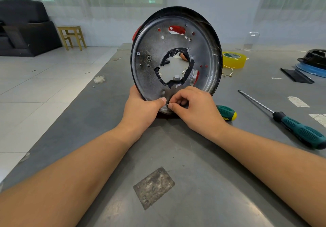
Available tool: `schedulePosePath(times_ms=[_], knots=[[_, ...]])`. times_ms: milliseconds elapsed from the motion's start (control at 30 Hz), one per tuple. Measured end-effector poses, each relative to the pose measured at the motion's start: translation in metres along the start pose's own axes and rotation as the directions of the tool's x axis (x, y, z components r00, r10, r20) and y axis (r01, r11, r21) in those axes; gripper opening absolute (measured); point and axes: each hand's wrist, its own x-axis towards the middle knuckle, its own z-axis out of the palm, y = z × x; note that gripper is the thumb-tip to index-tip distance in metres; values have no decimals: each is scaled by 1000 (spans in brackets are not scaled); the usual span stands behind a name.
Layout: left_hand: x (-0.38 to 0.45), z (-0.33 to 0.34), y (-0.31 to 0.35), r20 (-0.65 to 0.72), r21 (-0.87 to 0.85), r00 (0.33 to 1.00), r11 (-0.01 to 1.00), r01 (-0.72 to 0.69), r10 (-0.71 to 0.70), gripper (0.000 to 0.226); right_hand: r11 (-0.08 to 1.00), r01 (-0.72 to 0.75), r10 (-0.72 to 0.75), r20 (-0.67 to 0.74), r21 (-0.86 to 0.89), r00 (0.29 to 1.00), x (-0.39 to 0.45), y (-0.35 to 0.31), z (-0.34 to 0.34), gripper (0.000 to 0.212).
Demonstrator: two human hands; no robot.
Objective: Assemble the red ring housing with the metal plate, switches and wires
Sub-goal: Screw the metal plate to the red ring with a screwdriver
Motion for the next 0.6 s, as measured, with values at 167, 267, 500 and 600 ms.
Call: schedulePosePath(times_ms=[167, 267, 500, 600], knots=[[-1, -1, -1, 21, 15, 999, 999, -34, 34, 68, 1000, 6, -6, -13, 2, 1000, 0, 2, 1, 4], [-1, -2, -4, 32, 18, 999, 999, -39, 39, 63, 999, -11, 12, -26, 31, 1000, -1, 3, 2, 9], [-5, -5, -1, 87, -5, 996, 1000, -5, 5, 67, 991, -55, 57, -17, 123, 998, -3, 2, 0, 13], [-6, -5, -3, 84, 2, 996, 1000, -9, 9, 62, 984, -99, 101, -1, 151, 995, -3, 2, 0, 12]])
